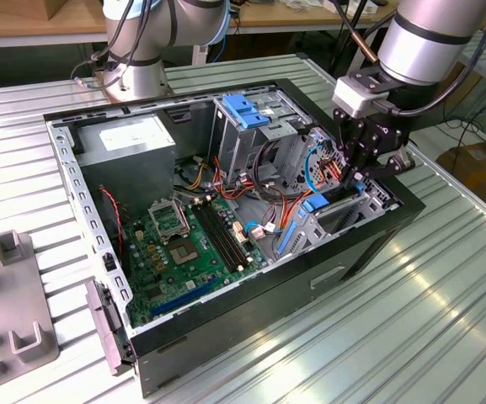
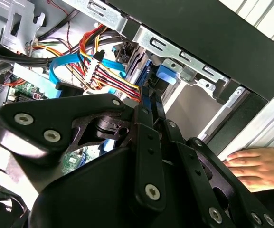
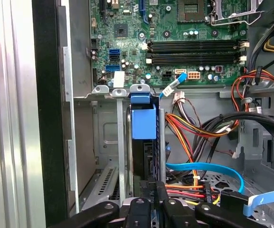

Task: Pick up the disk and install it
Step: 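Insert the first disk wire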

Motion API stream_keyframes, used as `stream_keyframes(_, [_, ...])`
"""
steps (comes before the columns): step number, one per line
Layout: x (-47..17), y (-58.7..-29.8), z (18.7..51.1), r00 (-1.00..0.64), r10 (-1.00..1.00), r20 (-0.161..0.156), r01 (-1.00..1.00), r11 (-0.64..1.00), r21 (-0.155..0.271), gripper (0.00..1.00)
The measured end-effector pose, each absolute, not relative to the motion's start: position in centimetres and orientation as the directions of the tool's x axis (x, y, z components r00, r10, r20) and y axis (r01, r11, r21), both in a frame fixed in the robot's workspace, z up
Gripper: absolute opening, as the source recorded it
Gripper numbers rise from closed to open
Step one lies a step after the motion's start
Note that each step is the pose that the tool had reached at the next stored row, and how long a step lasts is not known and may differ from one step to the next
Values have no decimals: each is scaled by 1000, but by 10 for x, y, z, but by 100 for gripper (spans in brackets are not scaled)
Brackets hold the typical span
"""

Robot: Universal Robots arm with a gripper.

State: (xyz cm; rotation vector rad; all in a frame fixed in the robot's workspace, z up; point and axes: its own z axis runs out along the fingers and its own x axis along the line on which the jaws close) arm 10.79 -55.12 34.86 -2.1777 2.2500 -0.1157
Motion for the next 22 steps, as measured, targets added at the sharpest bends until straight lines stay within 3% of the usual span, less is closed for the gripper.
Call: stream_keyframes(22, [108,-550,348,-36,-998,45,-998,33,-59,16])
